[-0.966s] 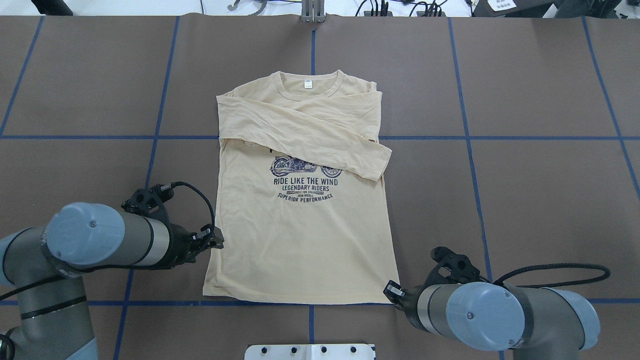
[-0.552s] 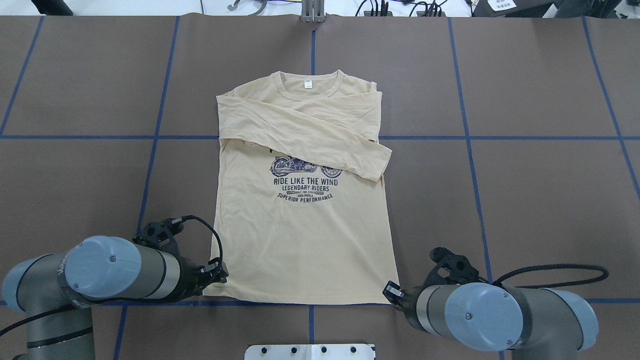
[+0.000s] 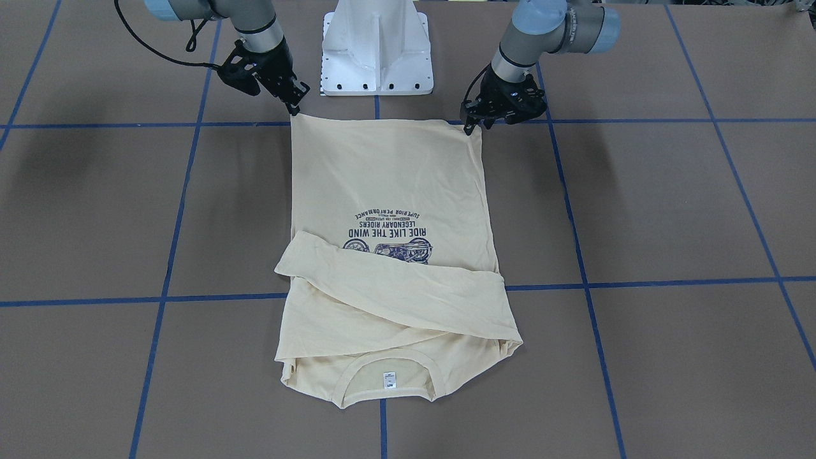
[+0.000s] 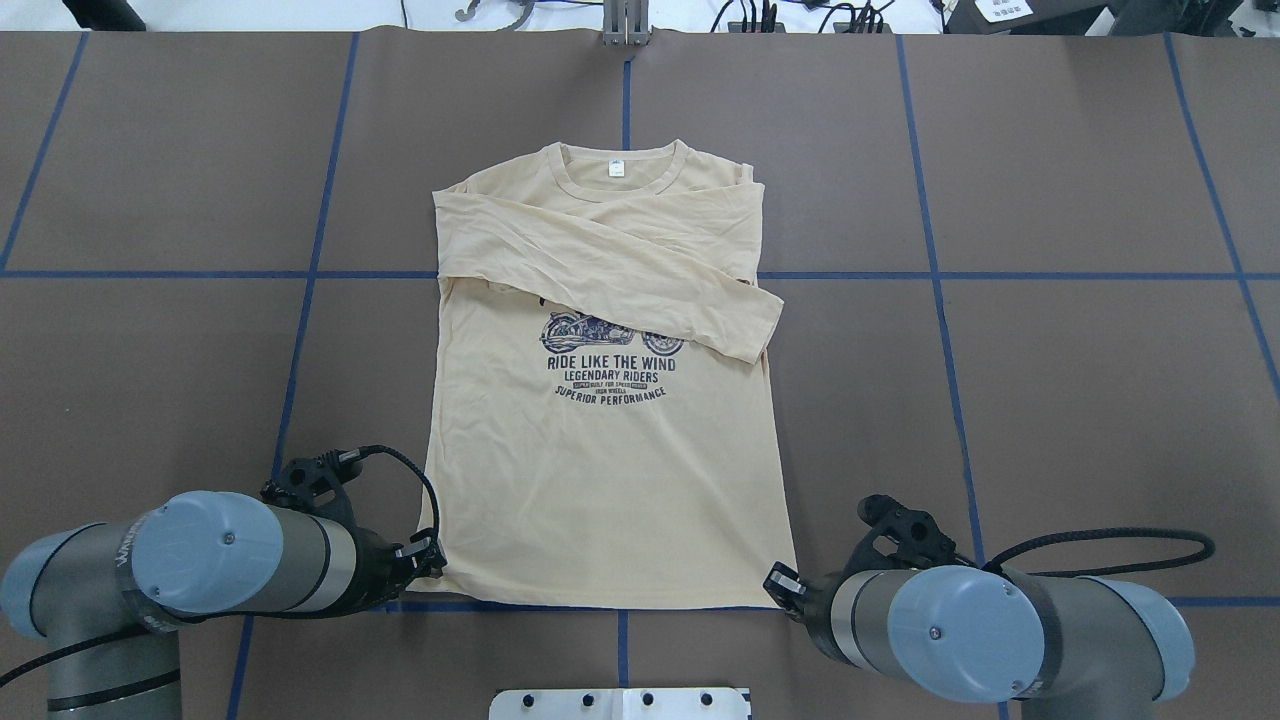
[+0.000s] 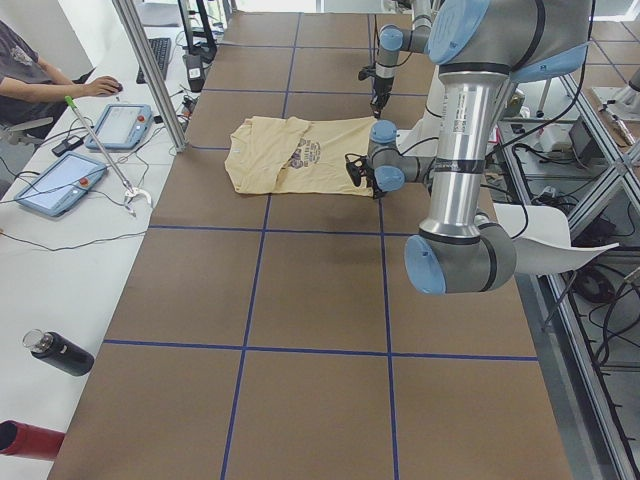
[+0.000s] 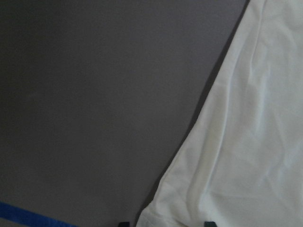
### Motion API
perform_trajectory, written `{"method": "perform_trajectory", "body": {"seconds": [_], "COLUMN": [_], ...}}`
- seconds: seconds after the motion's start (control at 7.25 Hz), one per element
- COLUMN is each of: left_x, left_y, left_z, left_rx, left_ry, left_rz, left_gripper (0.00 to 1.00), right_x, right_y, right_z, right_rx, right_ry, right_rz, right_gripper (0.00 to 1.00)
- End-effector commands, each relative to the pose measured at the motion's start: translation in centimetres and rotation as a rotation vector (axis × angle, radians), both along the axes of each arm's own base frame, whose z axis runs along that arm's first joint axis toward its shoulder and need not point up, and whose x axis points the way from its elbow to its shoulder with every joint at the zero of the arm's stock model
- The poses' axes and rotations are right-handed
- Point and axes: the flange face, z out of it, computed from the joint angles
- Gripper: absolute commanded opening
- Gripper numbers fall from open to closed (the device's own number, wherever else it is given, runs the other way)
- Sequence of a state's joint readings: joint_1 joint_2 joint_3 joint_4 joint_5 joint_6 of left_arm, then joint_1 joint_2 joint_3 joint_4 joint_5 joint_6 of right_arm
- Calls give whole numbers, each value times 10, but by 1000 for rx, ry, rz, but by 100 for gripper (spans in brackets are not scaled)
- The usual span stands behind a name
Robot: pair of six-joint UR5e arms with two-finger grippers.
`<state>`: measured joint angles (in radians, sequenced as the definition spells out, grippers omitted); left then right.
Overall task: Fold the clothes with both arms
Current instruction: 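Grasp the two hem corners nearest the robot with both grippers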
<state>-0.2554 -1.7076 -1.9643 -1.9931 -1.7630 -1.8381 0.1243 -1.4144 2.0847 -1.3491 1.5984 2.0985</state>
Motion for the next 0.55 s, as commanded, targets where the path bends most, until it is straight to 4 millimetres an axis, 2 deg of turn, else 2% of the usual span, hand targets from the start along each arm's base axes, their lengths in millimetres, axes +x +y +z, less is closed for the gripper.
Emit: {"method": "perform_trajectory", "body": {"seconds": [0.0,0.14,0.41], "left_x": [-1,-1,0], "left_y": [0,0,4], "left_z": [2,2,3], "left_rx": [0,0,-2], "left_ry": [-3,-5,-6], "left_rz": [-3,-3,4], "left_gripper": [34,31,33], "right_x": [0,0,-1], "right_y": [0,0,0], "right_z": [-1,-2,-2], "right_rx": [0,0,0], "right_ry": [-1,-4,-2], "right_rz": [0,0,0], "right_gripper": [0,0,0]}}
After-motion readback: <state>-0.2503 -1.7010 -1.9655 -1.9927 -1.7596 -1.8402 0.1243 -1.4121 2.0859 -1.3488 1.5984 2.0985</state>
